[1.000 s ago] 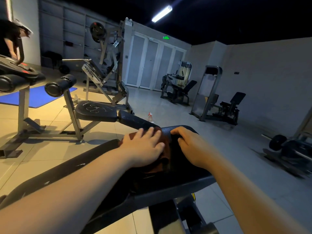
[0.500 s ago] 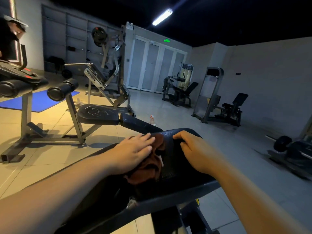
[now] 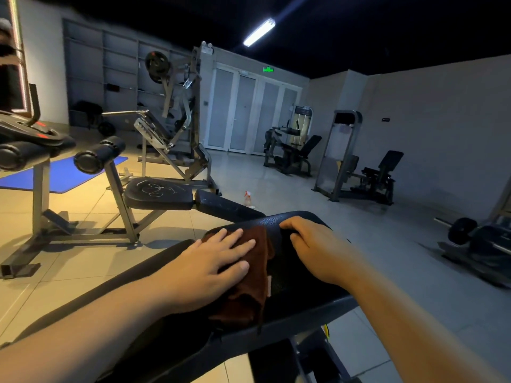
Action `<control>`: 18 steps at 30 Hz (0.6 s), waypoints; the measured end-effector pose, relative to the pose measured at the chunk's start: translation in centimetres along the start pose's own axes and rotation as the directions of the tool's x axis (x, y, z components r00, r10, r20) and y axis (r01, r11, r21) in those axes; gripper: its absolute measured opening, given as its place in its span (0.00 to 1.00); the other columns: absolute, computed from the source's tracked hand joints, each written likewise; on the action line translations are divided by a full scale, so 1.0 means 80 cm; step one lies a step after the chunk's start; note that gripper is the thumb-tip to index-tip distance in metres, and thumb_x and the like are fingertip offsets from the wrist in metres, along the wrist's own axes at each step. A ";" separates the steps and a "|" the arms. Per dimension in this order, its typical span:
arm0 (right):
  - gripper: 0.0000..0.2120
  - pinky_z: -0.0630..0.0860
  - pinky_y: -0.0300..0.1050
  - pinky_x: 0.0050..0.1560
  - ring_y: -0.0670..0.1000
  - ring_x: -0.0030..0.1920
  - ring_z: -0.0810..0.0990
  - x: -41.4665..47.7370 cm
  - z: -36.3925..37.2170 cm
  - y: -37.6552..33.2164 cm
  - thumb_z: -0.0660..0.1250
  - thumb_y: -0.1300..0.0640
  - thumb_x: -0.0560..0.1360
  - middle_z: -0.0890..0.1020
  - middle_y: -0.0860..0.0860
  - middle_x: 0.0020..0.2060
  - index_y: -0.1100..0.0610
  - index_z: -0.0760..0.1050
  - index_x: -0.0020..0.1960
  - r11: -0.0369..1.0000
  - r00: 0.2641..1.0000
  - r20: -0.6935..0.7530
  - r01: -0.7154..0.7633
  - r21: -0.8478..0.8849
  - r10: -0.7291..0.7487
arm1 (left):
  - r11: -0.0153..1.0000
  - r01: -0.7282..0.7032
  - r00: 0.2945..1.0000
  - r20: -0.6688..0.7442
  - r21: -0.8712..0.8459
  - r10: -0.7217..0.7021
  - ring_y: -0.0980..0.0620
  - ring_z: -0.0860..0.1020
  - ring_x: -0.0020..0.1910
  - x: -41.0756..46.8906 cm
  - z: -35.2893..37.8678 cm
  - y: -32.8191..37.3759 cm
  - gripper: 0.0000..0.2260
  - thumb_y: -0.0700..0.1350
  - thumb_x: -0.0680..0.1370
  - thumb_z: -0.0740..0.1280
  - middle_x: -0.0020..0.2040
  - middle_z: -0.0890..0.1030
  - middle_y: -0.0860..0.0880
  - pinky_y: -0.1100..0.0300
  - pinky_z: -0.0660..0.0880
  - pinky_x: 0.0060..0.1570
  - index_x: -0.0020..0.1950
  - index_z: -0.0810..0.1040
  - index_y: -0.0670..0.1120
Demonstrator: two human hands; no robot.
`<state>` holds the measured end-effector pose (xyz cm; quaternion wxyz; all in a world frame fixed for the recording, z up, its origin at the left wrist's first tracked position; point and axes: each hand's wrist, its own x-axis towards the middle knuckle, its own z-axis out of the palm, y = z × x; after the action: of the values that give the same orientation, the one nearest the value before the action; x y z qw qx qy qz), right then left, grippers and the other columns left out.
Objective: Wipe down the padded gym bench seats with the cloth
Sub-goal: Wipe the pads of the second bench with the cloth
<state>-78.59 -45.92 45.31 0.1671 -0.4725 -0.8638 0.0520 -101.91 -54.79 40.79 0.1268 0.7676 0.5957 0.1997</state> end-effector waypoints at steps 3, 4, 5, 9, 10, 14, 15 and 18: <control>0.19 0.73 0.46 0.62 0.47 0.64 0.75 0.000 -0.002 -0.002 0.51 0.52 0.85 0.75 0.45 0.70 0.43 0.67 0.74 1.000 1.000 0.008 -0.006 -0.005 0.007 | 0.976 0.213 0.977 0.002 0.051 -0.213 0.49 0.44 0.81 0.047 -0.007 0.012 0.24 0.62 0.83 0.46 0.82 0.46 0.56 0.39 0.47 0.77 0.80 0.50 0.62; 0.18 0.73 0.47 0.62 0.47 0.64 0.75 0.000 -0.002 -0.004 0.51 0.51 0.85 0.75 0.45 0.69 0.43 0.68 0.73 1.000 1.000 0.007 -0.007 -0.002 0.007 | 0.959 0.271 0.962 0.002 0.082 -0.272 0.46 0.44 0.81 0.063 -0.006 0.021 0.25 0.63 0.83 0.44 0.82 0.45 0.54 0.35 0.46 0.76 0.81 0.49 0.60; 0.18 0.74 0.47 0.62 0.47 0.62 0.76 0.000 -0.003 -0.005 0.52 0.50 0.85 0.77 0.45 0.67 0.43 0.69 0.73 1.000 1.000 0.005 -0.004 0.006 0.004 | 0.949 0.293 0.956 0.003 0.113 -0.295 0.45 0.43 0.81 0.074 -0.003 0.034 0.26 0.63 0.83 0.44 0.82 0.44 0.53 0.32 0.45 0.75 0.81 0.47 0.60; 0.14 0.78 0.53 0.56 0.45 0.51 0.80 -0.002 -0.002 -0.005 0.53 0.41 0.83 0.82 0.43 0.55 0.40 0.72 0.65 0.999 0.999 -0.024 0.040 0.031 -0.040 | 0.980 0.054 0.997 0.045 0.193 -0.064 0.51 0.41 0.80 0.065 0.014 0.083 0.27 0.62 0.83 0.47 0.82 0.43 0.53 0.37 0.41 0.76 0.81 0.49 0.57; 0.13 0.78 0.53 0.55 0.43 0.49 0.80 -0.003 -0.001 -0.005 0.53 0.38 0.82 0.82 0.41 0.52 0.38 0.71 0.62 0.998 0.998 -0.031 0.059 0.036 -0.058 | 0.983 -0.013 0.999 0.053 0.185 0.004 0.54 0.41 0.80 0.054 0.014 0.085 0.27 0.62 0.83 0.48 0.82 0.44 0.54 0.40 0.40 0.77 0.81 0.52 0.56; 0.19 0.77 0.47 0.57 0.43 0.57 0.79 -0.009 -0.005 -0.005 0.53 0.30 0.79 0.79 0.39 0.63 0.31 0.63 0.69 0.993 0.993 0.028 0.118 -0.001 -0.118 | 0.989 -0.137 0.984 -0.120 -0.048 0.131 0.66 0.52 0.76 0.008 0.011 0.059 0.20 0.58 0.84 0.55 0.78 0.59 0.62 0.52 0.46 0.79 0.77 0.63 0.60; 0.21 0.76 0.47 0.59 0.44 0.60 0.78 -0.008 -0.006 -0.005 0.54 0.30 0.79 0.76 0.39 0.66 0.30 0.61 0.71 0.991 0.991 0.044 0.129 -0.020 -0.128 | 0.985 -0.119 0.966 -0.242 -0.125 0.086 0.68 0.57 0.72 -0.003 0.015 0.052 0.18 0.54 0.84 0.57 0.75 0.65 0.63 0.54 0.50 0.78 0.74 0.68 0.59; 0.18 0.73 0.50 0.67 0.41 0.66 0.74 -0.002 -0.007 -0.001 0.63 0.36 0.78 0.75 0.37 0.67 0.33 0.71 0.67 0.986 0.987 0.033 0.155 0.061 -0.158 | 0.966 -0.051 0.882 -0.465 -0.252 -0.075 0.68 0.64 0.68 -0.027 0.035 0.045 0.14 0.49 0.83 0.59 0.69 0.70 0.65 0.57 0.60 0.75 0.67 0.76 0.58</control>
<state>-78.38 -46.12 45.81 0.1682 -0.3971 -0.8993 0.0727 -97.99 -57.66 39.51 0.0780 0.6692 0.5824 0.4548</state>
